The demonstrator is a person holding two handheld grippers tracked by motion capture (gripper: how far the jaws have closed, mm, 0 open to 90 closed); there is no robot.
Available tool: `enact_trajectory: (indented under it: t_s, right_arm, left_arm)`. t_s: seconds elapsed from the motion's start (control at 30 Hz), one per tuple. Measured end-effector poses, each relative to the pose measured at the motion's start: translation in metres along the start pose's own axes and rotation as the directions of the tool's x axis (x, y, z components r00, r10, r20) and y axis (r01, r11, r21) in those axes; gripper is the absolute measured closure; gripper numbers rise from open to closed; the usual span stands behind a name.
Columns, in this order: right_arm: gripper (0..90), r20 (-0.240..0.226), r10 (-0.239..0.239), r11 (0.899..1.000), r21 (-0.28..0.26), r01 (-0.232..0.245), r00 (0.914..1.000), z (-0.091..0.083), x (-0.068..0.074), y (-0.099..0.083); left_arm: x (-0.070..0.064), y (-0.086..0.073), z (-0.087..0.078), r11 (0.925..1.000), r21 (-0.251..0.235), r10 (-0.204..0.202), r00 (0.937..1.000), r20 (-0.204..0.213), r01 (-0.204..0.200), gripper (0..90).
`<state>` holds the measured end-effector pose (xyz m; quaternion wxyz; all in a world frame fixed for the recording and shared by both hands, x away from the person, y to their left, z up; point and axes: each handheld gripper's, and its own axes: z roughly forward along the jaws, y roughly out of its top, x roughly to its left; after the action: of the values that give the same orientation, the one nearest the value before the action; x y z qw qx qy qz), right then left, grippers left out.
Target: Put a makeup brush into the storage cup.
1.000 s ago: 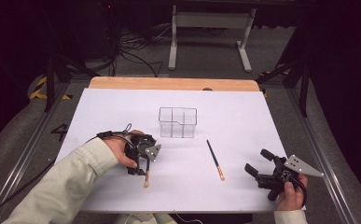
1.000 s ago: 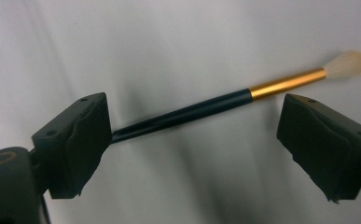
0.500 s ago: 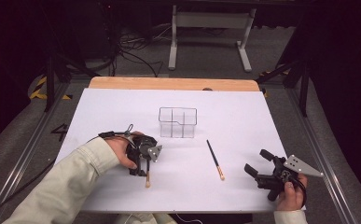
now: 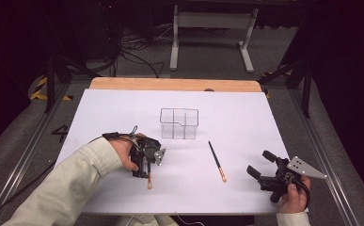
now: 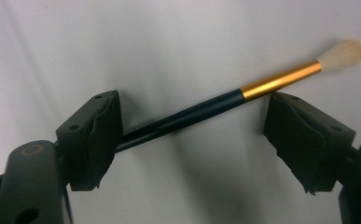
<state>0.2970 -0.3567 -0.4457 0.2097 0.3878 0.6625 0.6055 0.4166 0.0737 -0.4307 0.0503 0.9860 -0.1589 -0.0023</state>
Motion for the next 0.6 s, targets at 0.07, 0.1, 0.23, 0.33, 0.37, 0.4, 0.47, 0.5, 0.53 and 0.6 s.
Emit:
enact_trajectory:
  t_s: [0.07, 0.1, 0.23, 0.33, 0.37, 0.4, 0.47, 0.5, 0.53, 0.6]
  right_arm:
    - [1.6, -0.001, 0.001, 1.0, 0.002, -0.001, 1.0, 0.0002, -0.0005, -0.0001]
    - [1.8, -0.001, 0.001, 1.0, 0.002, -0.001, 1.0, 0.0004, -0.0006, -0.0001]
    - [1.8, -0.004, 0.002, 1.0, 0.001, -0.002, 1.0, 0.0011, -0.0001, -0.0001]
    - [2.0, -0.012, 0.002, 1.0, 0.006, -0.002, 0.9999, 0.0019, -0.0006, -0.001]
    - [2.0, -0.013, 0.002, 1.0, 0.008, -0.002, 0.9999, 0.0023, -0.0008, -0.0012]
    - [2.0, -0.014, 0.005, 1.0, 0.009, -0.005, 0.9999, 0.0026, -0.001, -0.0013]
    - [2.0, -0.017, 0.009, 1.0, 0.008, -0.009, 0.9998, 0.0034, -0.0012, -0.0013]
    - [2.0, -0.018, 0.006, 1.0, 0.008, -0.006, 0.9998, 0.0038, -0.0013, -0.0012]
    - [2.0, -0.021, 0.008, 1.0, 0.009, -0.008, 0.9997, 0.0042, -0.0012, -0.0012]
    - [2.5, -0.038, 0.008, 1.0, 0.015, -0.007, 0.9993, 0.0052, -0.0014, -0.0016]
  left_arm:
    - [-0.0005, 0.0, -0.0005, 1.0, -0.003, -0.002, 1.0, 0.007, 0.002, 23.6]
    - [-0.0006, 0.0001, -0.0006, 1.0, -0.003, -0.004, 1.0, 0.009, 0.005, 24.2]
    - [-0.0015, 0.0024, -0.0018, 0.9997, 0.02, -0.014, 0.9998, 0.011, 0.014, 27.4]
    - [-0.0027, 0.0025, -0.002, 0.9997, 0.013, -0.02, 0.9997, 0.012, 0.02, 31.5]
    - [-0.0033, 0.0034, -0.0028, 0.9995, 0.02, -0.025, 0.9996, 0.01, 0.025, 33.0]
    - [-0.003, 0.0042, -0.0032, 0.9994, 0.025, -0.023, 0.9997, 0.009, 0.023, 34.2]
    - [-0.0035, 0.0055, -0.0044, 0.9992, 0.032, -0.026, 0.9996, 0.011, 0.025, 37.8]
    - [-0.0046, 0.0059, -0.0053, 0.9995, 0.025, -0.02, 0.9997, 0.011, 0.02, 43.6]
    - [-0.0046, 0.0059, -0.0053, 0.9995, 0.025, -0.02, 0.9997, 0.011, 0.02, 52.4]
    - [-0.0042, 0.0075, -0.0065, 0.9988, 0.044, -0.02, 0.9998, 0.008, 0.02, 58.4]
